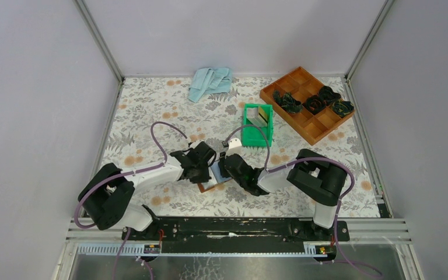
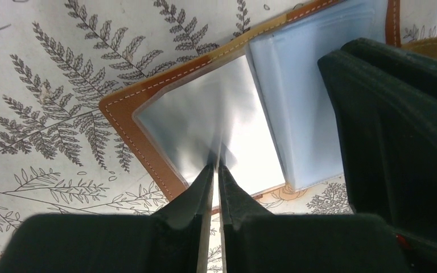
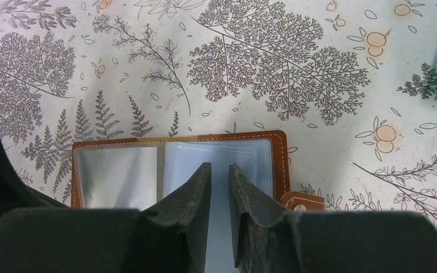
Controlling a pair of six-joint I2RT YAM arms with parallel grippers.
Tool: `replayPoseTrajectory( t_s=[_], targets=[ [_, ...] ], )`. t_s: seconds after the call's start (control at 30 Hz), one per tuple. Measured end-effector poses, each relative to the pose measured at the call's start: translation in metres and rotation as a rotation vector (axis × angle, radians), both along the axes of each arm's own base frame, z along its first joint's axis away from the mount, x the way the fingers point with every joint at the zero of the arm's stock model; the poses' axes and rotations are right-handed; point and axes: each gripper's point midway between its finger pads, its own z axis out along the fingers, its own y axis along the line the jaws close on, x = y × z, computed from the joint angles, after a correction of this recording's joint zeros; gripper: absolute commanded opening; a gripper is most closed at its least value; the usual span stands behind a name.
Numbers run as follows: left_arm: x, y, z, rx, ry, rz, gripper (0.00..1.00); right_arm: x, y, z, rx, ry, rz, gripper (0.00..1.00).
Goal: Put the credit cards into the card holder
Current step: Open the card holder at the center of the board.
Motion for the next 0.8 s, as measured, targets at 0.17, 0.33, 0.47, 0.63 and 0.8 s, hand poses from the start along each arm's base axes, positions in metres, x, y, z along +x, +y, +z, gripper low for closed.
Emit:
replayPoseTrajectory(
  t_s=[0.17,0.33,0.47,0.63,0.8],
  targets=[
    [0.008,-0.002,0.003,0.004,-0.024,0.006,0.14,-0.001,-0.002,0.001,-0.021,0.005,0.004,0.27],
    [0.013,-0.005,0.007,0.003,-0.041,0.003,0.14,-0.001,-0.004,0.001,-0.055,0.006,0.012,0.28],
    [0.018,-0.008,0.011,-0.003,-0.055,0.000,0.14,-0.001,-0.005,0.001,-0.076,0.004,0.018,0.29],
    [0.018,-0.009,0.010,0.000,-0.053,-0.001,0.14,0.000,-0.012,0.003,-0.106,0.005,0.021,0.31],
    [0.018,-0.009,0.009,-0.001,-0.053,0.000,0.14,0.003,-0.018,0.006,-0.124,0.005,0.013,0.34]
  ],
)
